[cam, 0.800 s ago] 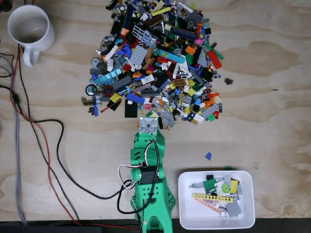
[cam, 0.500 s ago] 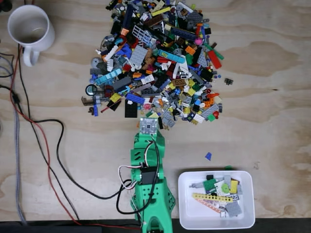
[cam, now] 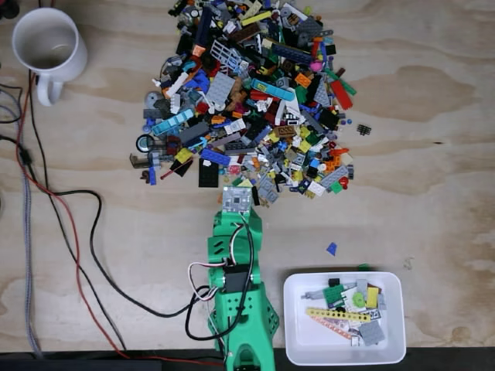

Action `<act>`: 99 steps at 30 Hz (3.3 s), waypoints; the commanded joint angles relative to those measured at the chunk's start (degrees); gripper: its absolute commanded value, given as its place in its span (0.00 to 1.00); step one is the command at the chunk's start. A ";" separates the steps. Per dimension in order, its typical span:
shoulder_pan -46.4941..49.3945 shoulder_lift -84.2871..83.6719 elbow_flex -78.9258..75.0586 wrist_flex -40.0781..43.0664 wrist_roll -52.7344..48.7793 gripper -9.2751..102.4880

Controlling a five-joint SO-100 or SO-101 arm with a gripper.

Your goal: Find the closest Lego and put it in the bin.

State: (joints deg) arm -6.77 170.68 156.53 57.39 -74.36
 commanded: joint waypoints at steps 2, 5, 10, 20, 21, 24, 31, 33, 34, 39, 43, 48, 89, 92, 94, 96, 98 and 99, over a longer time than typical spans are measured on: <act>-1.32 -20.92 -12.74 -1.14 14.59 0.12; -1.14 -34.89 -21.36 1.85 24.96 0.17; 1.32 -52.73 -30.67 3.25 36.12 0.19; 3.25 -69.08 -38.67 1.49 43.33 0.24; 3.69 -71.10 -39.99 1.41 43.68 0.24; 5.01 -75.59 -43.59 1.14 44.82 0.23; 6.33 -80.16 -45.97 -0.18 45.53 0.21; 6.24 -80.51 -45.88 -0.18 45.35 0.21; 6.24 -80.51 -45.62 -0.35 45.35 0.21; 5.36 -80.95 -45.09 -0.79 45.70 0.17; 4.57 -81.04 -44.56 -1.05 45.97 0.17; 4.04 -81.39 -43.59 -1.93 46.23 0.16; 74.53 -30.94 -46.93 29.18 -6.42 0.08; 81.04 -27.95 -39.55 26.37 -9.40 0.08; 83.76 -26.63 -34.10 23.29 -11.16 0.08; 85.78 -25.93 -29.62 19.60 -11.69 0.08; 87.45 -25.58 -26.28 16.00 -12.04 0.08; 88.15 -25.66 -25.31 14.94 -12.30 0.09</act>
State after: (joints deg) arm 78.05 142.73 129.11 76.90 -85.34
